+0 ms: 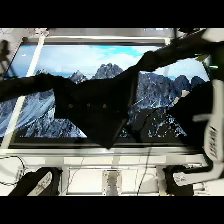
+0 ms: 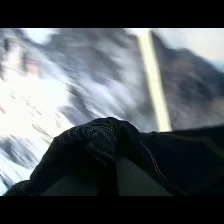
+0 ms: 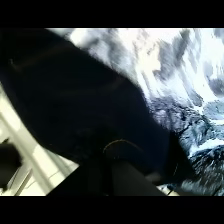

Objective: Fold the clothes and pants, and hang the long-sleeved shirts on hangers.

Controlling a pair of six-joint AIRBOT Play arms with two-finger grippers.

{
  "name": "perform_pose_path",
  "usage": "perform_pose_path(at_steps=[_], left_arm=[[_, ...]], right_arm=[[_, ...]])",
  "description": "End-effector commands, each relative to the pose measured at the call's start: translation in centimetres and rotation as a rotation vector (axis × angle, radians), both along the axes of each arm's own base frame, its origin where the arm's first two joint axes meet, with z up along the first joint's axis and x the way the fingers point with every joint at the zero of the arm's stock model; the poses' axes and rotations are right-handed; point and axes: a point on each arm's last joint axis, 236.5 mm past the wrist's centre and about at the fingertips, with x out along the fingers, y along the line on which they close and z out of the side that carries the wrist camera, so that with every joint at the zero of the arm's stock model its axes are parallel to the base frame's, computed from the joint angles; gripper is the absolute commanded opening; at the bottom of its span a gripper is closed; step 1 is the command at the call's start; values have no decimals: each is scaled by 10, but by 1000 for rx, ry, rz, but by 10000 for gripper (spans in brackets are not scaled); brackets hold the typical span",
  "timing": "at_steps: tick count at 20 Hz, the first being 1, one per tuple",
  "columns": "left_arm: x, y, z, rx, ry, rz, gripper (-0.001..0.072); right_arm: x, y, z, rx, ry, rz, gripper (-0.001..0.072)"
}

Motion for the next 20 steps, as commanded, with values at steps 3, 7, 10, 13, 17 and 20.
perform_pose_path(at_steps=[3,7,10,13,17,20], left_arm=[[96,33,-133,39,70,169,44],[87,37,-158,99,141,128,44],[64,52,-134,250,135,60,44],[21,75,-127,457,228,-23,44],[-19,105,-144,621,397,-72,44],[-23,121,-161,697,446,-85,44]], right_arm=[[92,16,-136,4,83,-107,6],[52,38,-143,-66,86,89,6],[9,48,-141,-215,87,210,6],[-42,77,-145,-235,131,313,6],[-126,118,-177,-287,224,486,6],[-178,141,-203,-325,269,588,6]])
